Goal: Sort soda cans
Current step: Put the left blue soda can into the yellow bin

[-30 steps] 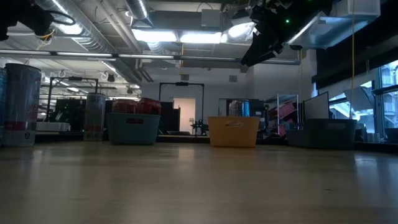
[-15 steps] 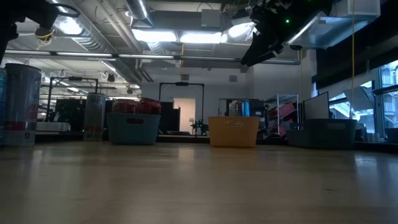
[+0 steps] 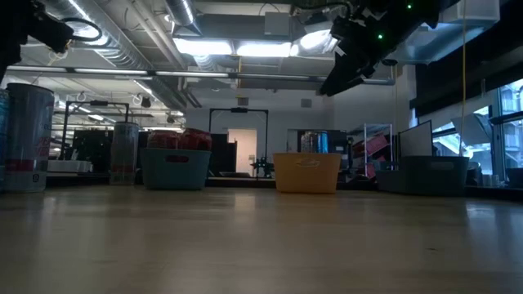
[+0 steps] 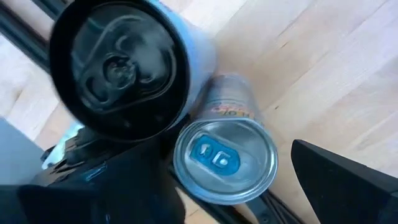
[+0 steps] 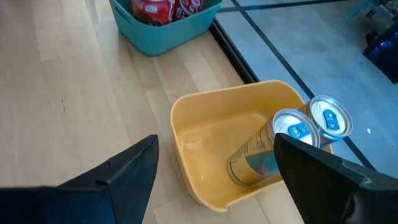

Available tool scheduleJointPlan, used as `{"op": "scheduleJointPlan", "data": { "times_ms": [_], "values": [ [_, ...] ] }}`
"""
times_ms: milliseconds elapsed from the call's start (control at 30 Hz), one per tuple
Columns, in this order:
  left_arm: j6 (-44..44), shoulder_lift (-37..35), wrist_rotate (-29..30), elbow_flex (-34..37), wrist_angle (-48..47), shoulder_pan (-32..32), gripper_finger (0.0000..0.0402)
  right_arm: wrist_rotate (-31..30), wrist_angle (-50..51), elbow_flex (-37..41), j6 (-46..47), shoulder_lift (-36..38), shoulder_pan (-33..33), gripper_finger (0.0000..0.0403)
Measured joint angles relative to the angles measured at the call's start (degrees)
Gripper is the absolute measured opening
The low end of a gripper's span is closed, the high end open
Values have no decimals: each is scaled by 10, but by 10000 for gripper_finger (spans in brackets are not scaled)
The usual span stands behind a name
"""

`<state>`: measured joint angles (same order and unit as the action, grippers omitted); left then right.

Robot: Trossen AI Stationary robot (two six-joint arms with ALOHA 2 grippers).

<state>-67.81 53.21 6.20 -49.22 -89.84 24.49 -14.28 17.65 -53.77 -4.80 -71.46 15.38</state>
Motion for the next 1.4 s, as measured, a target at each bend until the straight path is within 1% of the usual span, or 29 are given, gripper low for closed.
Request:
{"op": "scheduleJointPlan", "data": {
  "times_ms": [267,500,667,933,967,1100,1200,1400],
  "values": [
    [3,1,-1,8,8,0,351,0,-19,1,0,0,0,317],
    [23,2,-27,19,34,0,348,2,-19,1,0,0,0,317],
    [14,2,-28,26,38,0,321,14,-16,1,0,0,0,317],
    [-8,2,-30,41,66,0,232,19,-16,1,-1,0,0,317],
    [-8,2,-30,41,67,0,228,19,-16,1,-2,0,0,317],
    [-8,2,-35,41,78,0,228,19,-14,1,-14,0,-1,317],
    [-12,3,-44,22,106,0,228,11,-10,1,-23,1,-12,317],
    [-18,3,-12,-35,123,0,228,5,33,0,-35,20,-62,317]
  ]
}}
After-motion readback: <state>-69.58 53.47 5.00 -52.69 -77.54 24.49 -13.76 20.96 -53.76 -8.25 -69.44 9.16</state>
